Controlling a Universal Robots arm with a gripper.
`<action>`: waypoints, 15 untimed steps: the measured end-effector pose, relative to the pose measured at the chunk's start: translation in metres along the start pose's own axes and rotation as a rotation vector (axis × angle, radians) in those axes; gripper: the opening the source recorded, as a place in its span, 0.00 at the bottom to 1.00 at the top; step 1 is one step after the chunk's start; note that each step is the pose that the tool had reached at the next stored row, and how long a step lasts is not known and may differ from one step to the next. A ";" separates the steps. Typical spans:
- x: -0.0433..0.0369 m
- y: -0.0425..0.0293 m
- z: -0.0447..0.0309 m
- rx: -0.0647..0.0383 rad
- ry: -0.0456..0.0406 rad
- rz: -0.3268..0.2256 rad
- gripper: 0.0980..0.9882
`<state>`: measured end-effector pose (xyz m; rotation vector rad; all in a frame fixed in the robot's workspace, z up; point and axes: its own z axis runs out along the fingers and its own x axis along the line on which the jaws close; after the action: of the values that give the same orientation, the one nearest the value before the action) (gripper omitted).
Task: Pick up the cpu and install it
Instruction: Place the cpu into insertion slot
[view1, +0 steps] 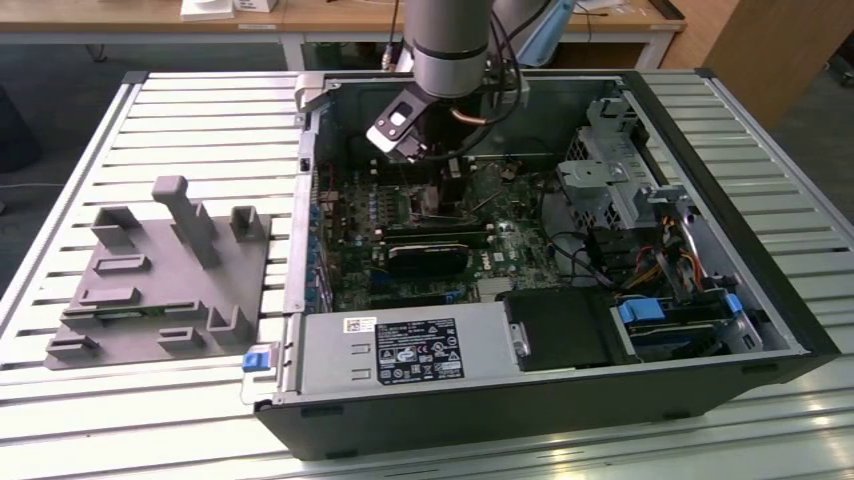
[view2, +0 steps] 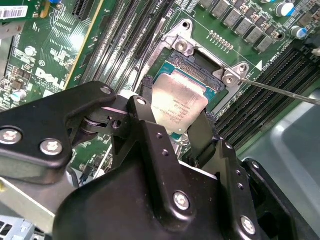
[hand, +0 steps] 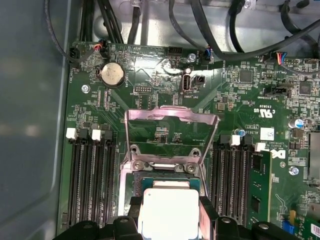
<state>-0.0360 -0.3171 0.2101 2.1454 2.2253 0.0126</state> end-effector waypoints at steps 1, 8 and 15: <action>0.0000 0.0000 0.0008 0.000 0.0000 0.000 0.49; 0.0002 -0.0020 0.0043 0.000 -0.0003 0.011 0.49; 0.0028 -0.0021 0.0081 0.000 -0.0006 0.013 0.49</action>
<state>-0.0379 -0.3146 0.2019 2.1595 2.2114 0.0119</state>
